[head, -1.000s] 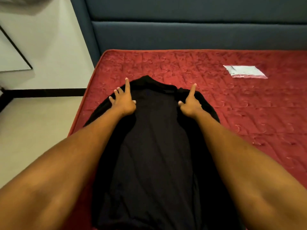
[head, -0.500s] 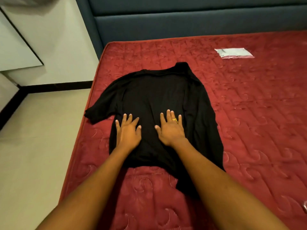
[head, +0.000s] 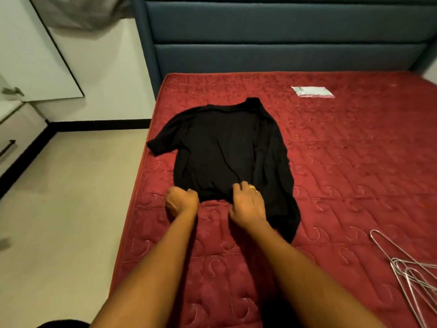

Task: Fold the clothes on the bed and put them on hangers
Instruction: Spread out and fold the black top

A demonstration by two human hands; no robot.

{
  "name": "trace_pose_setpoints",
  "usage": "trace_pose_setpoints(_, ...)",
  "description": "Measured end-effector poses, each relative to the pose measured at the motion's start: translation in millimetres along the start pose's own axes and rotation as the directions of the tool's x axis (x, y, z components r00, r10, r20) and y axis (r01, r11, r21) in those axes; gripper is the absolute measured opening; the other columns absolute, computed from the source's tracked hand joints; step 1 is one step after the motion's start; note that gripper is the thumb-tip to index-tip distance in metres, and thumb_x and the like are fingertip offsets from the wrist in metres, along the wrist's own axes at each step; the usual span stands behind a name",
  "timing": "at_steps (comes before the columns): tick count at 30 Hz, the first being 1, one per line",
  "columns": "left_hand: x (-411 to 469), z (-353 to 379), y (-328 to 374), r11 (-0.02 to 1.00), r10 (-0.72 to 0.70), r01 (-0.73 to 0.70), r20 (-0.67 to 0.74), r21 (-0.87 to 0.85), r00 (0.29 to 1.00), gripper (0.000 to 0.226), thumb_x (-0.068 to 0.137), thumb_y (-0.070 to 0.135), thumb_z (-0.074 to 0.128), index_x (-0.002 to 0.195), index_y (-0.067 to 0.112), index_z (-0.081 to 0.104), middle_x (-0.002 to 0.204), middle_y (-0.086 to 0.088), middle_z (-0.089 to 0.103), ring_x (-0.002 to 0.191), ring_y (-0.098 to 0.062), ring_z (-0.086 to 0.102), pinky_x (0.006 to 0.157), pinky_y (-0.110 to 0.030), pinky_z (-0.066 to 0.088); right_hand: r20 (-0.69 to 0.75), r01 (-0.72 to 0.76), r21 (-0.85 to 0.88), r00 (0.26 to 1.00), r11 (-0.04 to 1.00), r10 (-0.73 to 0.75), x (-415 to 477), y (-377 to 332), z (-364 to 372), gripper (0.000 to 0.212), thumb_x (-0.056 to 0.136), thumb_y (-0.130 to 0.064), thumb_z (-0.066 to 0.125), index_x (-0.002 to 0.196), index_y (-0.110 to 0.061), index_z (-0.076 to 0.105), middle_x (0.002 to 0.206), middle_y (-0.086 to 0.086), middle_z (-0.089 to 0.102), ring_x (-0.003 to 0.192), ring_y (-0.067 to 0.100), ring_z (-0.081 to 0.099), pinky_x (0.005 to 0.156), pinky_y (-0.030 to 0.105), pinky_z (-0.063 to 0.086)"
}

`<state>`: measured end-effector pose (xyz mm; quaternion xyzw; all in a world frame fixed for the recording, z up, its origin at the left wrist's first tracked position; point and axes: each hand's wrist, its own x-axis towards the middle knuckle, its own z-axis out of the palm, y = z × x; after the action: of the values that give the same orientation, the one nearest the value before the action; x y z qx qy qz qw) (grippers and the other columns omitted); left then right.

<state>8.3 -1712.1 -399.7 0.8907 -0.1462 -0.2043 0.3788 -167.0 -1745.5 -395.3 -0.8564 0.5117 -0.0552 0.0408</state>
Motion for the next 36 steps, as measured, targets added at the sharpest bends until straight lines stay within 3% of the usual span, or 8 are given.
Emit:
trace_pose_setpoints(7, 30.4, -8.6, 8.0, 0.781, 0.038, 0.090, 0.191, -0.618, 0.981, 0.017, 0.087, 0.016, 0.072, 0.076, 0.014, 0.059, 0.087, -0.008, 0.065, 0.088, -0.024, 0.061, 0.078, -0.036, 0.049, -0.119, -0.288, 0.287, 0.935, 0.913, 0.333, 38.1, 37.7, -37.2, 0.028, 0.084, -0.018, 0.061, 0.108, -0.020, 0.075, 0.106, 0.014, 0.073, 0.101, 0.040, 0.068, 0.082, 0.039, 0.054)
trace_pose_setpoints(11, 41.0, -15.4, 19.3, 0.653, 0.204, 0.051, 0.240, -0.756, 0.949, 0.008, 0.095, 0.018, 0.062, 0.100, 0.019, 0.057, 0.108, -0.011, 0.067, 0.101, -0.029, 0.064, 0.094, -0.051, 0.055, -0.388, -0.338, 0.282, 0.816, 0.898, 0.429, 65.7, 42.9, -61.5, 0.026, 0.089, -0.015, 0.065, 0.114, -0.019, 0.068, 0.111, 0.010, 0.068, 0.106, 0.036, 0.061, 0.085, 0.045, 0.047)
trace_pose_setpoints(14, 34.0, -20.2, 27.3, 0.722, 0.243, 0.052, 0.323, -0.690, 0.915, 0.018, 0.101, 0.019, 0.060, 0.117, 0.013, 0.055, 0.110, -0.010, 0.066, 0.088, -0.026, 0.071, 0.069, -0.049, 0.063, -0.559, -0.132, 0.207, 0.798, 0.970, 0.227, 58.2, 26.5, -57.1, 0.020, 0.088, -0.019, 0.062, 0.108, -0.020, 0.065, 0.103, 0.008, 0.060, 0.097, 0.031, 0.056, 0.081, 0.045, 0.045)
trace_pose_setpoints(17, 26.4, -25.5, 17.4, 0.740, 0.203, 0.199, 0.495, -0.643, 0.845, 0.006, 0.096, 0.002, 0.057, 0.099, 0.006, 0.061, 0.089, -0.011, 0.066, 0.057, -0.015, 0.066, 0.049, -0.023, 0.053, -0.340, 0.161, 0.309, 0.939, 0.937, -0.050, 32.5, -2.6, -34.3, 0.021, 0.082, -0.023, 0.059, 0.102, -0.019, 0.064, 0.102, 0.006, 0.059, 0.094, 0.030, 0.060, 0.079, 0.041, 0.050)
trace_pose_setpoints(20, 31.1, -23.7, 0.9, 0.761, 0.196, 0.221, 0.540, -0.610, 0.818, 0.008, 0.093, 0.001, 0.062, 0.089, 0.007, 0.062, 0.081, -0.009, 0.065, 0.063, -0.015, 0.063, 0.052, -0.022, 0.052, 0.052, 0.070, 0.219, 0.995, 0.973, -0.083, 25.0, -24.8, -1.7, 0.056, 0.084, -0.024, 0.065, 0.137, -0.014, 0.050, 0.129, 0.010, 0.050, 0.117, 0.033, 0.055, 0.095, 0.043, 0.050)
trace_pose_setpoints(24, 36.9, -14.5, -3.4, 0.731, 0.250, 0.112, 0.417, -0.673, 0.874, 0.013, 0.091, 0.013, 0.072, 0.097, 0.012, 0.061, 0.087, -0.005, 0.066, 0.080, -0.018, 0.065, 0.064, -0.029, 0.056, -0.033, -0.088, 0.132, 0.995, 0.987, 0.094, 41.4, -27.3, 26.2, 0.047, 0.090, -0.026, 0.067, 0.133, -0.012, 0.052, 0.127, 0.011, 0.052, 0.118, 0.032, 0.054, 0.096, 0.042, 0.049)
trace_pose_setpoints(29, 36.3, -8.8, -9.1, 0.668, 0.174, 0.099, 0.284, -0.738, 0.943, 0.009, 0.087, 0.018, 0.063, 0.078, 0.017, 0.061, 0.068, 0.000, 0.056, 0.066, -0.021, 0.053, 0.064, -0.037, 0.047, -0.102, 0.054, 0.027, 0.994, 0.998, -0.051, 46.5, -21.4, 11.4, 0.013, 0.095, -0.024, 0.057, 0.104, -0.017, 0.064, 0.103, 0.008, 0.069, 0.101, 0.034, 0.063, 0.084, 0.044, 0.044)
trace_pose_setpoints(36, 39.2, -42.3, -27.0, 0.862, 0.117, -0.021, 0.159, -0.506, 0.980, 0.032, 0.093, 0.037, 0.071, 0.072, 0.019, 0.055, 0.064, 0.002, 0.052, 0.058, -0.016, 0.047, 0.057, -0.033, 0.039, 0.356, -0.074, 0.697, 0.899, 0.714, -0.254, 23.6, -49.4, -17.1, 0.026, 0.100, -0.035, 0.063, 0.077, -0.024, 0.065, 0.077, -0.008, 0.066, 0.079, 0.008, 0.062, 0.075, 0.026, 0.048)
